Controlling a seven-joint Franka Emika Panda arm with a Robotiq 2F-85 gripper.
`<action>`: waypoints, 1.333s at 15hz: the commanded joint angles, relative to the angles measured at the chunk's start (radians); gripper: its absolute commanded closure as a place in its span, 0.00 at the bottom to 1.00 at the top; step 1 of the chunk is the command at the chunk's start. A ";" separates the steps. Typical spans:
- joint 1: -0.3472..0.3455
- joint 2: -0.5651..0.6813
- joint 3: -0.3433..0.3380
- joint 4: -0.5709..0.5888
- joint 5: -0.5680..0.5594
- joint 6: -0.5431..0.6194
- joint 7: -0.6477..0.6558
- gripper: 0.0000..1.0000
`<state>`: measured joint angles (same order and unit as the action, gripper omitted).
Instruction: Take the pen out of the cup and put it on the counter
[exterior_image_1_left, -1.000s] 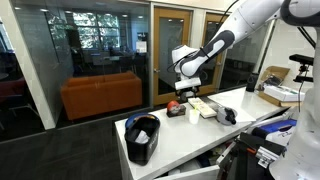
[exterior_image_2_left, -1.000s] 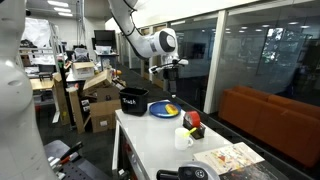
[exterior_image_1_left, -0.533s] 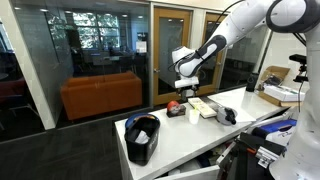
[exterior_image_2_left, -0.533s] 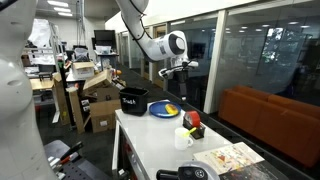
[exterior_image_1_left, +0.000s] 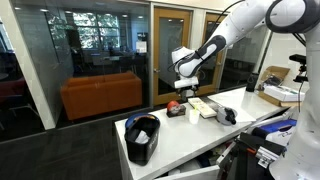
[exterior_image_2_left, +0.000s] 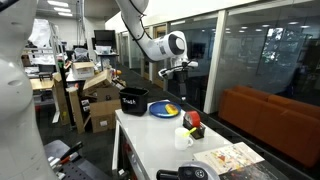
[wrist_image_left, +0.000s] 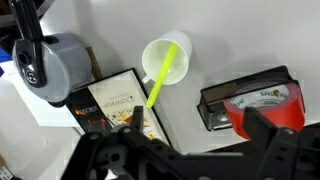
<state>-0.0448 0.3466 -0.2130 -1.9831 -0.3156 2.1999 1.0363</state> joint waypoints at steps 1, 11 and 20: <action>0.010 0.027 -0.006 0.004 0.004 0.017 0.045 0.00; 0.033 0.129 -0.041 -0.021 -0.008 0.106 0.300 0.00; 0.043 0.168 -0.117 -0.018 -0.077 0.167 0.417 0.00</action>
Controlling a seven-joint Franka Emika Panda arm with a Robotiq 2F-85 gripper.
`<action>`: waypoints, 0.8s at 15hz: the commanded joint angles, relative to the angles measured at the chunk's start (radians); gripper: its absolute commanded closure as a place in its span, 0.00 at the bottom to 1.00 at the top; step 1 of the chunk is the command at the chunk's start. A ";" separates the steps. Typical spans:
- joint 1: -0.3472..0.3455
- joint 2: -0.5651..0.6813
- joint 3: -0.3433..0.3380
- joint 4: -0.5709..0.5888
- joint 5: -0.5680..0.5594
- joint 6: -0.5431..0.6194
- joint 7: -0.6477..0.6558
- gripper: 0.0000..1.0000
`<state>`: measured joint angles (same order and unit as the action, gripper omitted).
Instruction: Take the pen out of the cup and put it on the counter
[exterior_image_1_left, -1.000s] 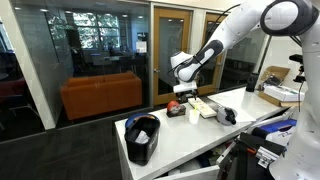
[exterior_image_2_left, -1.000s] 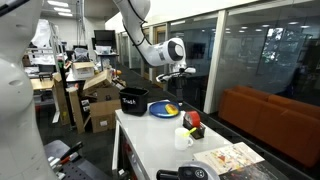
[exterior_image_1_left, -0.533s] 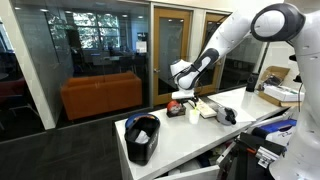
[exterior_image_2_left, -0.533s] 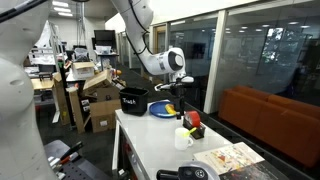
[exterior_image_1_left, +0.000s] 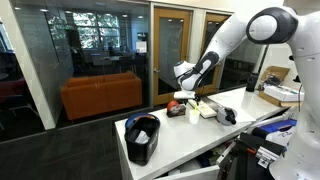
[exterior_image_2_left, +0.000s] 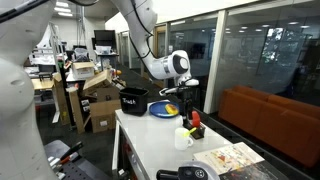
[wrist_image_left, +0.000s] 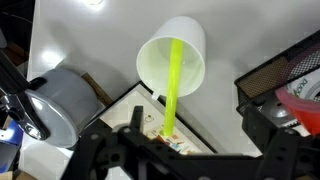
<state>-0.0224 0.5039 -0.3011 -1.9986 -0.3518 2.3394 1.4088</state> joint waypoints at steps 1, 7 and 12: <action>0.022 0.014 -0.036 -0.003 -0.054 0.033 0.054 0.00; 0.015 0.036 -0.067 0.000 -0.111 0.045 0.095 0.00; 0.021 0.054 -0.070 -0.004 -0.121 0.045 0.103 0.00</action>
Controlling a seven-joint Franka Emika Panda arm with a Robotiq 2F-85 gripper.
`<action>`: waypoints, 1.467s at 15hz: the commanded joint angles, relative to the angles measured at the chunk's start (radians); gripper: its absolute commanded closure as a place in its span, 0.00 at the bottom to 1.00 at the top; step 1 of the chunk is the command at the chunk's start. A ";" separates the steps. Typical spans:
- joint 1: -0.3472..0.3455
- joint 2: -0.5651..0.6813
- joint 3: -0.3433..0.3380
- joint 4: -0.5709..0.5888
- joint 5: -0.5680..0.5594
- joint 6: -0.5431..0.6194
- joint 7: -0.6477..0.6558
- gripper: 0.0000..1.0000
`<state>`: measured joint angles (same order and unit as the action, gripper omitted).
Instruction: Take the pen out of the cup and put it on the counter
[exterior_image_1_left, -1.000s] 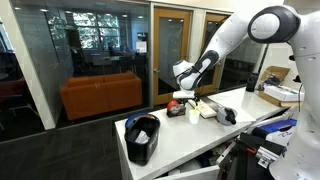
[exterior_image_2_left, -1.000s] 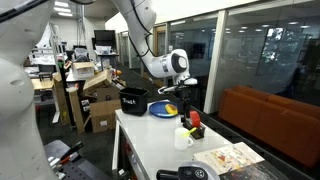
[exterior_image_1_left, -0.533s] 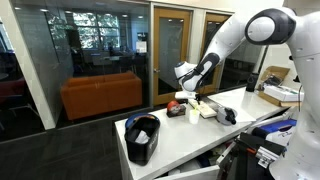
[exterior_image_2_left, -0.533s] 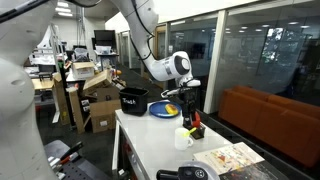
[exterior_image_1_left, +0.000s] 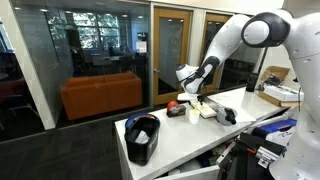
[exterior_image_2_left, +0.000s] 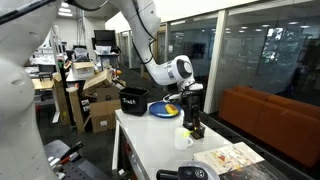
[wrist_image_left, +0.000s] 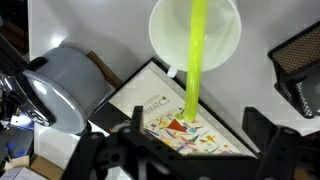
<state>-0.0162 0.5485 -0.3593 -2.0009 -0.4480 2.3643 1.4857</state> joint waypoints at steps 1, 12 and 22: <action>0.017 0.012 -0.012 -0.002 -0.025 0.019 0.026 0.00; 0.027 0.051 -0.016 0.011 -0.030 0.030 0.022 0.00; 0.033 0.082 -0.039 0.015 -0.027 0.054 0.012 0.60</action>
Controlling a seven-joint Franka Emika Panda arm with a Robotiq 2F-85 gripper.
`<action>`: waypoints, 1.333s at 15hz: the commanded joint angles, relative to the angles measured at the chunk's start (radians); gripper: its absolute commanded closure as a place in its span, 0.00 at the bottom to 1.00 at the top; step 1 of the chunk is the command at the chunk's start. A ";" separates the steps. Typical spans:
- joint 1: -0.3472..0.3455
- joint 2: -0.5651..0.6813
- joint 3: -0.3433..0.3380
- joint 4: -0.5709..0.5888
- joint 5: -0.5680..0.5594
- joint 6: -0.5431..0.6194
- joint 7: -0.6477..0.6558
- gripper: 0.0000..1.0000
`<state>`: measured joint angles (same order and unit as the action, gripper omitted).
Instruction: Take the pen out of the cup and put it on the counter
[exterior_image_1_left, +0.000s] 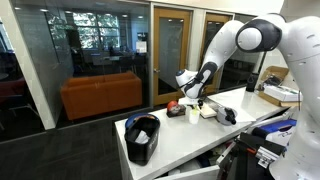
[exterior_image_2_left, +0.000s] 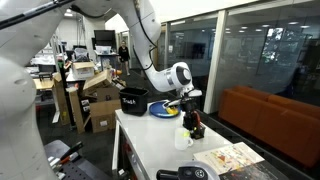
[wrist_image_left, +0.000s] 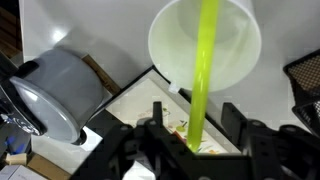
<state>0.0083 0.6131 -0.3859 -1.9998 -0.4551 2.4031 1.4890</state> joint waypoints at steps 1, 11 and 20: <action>0.009 0.017 -0.013 0.014 -0.020 0.014 0.008 0.69; 0.028 0.008 -0.020 0.005 -0.033 0.003 0.022 0.97; 0.075 -0.133 -0.068 -0.058 -0.158 -0.009 0.110 0.97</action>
<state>0.0654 0.5504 -0.4407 -2.0099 -0.5509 2.3994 1.5547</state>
